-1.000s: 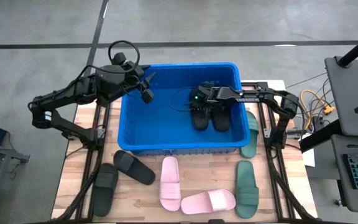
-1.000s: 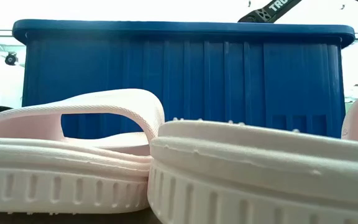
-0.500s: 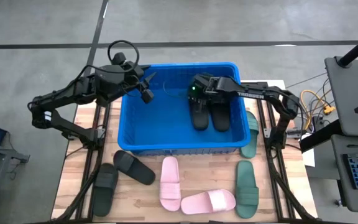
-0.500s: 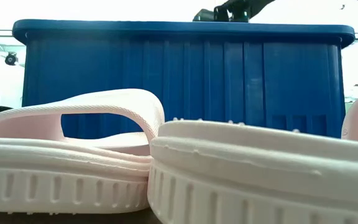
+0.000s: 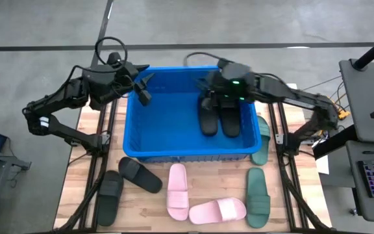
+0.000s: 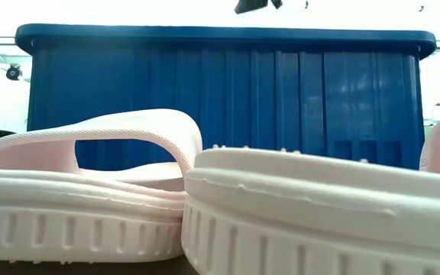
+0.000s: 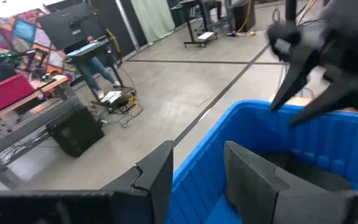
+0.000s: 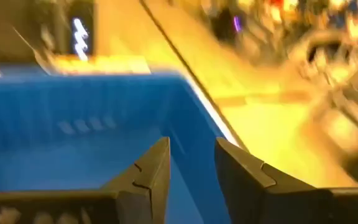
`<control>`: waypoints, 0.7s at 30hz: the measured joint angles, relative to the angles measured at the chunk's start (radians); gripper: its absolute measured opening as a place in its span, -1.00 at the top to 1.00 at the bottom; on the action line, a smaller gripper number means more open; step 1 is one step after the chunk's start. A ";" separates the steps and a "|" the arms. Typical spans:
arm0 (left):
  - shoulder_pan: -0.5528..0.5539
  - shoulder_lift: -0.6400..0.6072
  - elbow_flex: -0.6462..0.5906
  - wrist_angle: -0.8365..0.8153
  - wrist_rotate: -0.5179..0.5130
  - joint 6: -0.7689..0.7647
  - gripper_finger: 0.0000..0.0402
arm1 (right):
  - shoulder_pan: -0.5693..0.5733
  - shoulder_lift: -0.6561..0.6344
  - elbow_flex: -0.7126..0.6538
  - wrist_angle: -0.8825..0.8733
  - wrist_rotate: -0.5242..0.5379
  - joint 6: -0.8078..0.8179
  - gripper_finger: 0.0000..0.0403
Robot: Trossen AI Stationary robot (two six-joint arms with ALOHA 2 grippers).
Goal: Pick and place slides into bin
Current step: Put the bottom green slide into the blue bin
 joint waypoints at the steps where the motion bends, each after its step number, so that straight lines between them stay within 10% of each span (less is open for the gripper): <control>1: 0.000 -0.005 -0.002 0.000 0.013 0.000 0.36 | 0.009 -0.033 -0.017 0.034 -0.026 0.000 0.43; 21: 0.000 -0.226 -0.216 0.040 0.421 -0.105 0.36 | 0.184 -0.589 -0.604 0.580 -0.143 0.216 0.51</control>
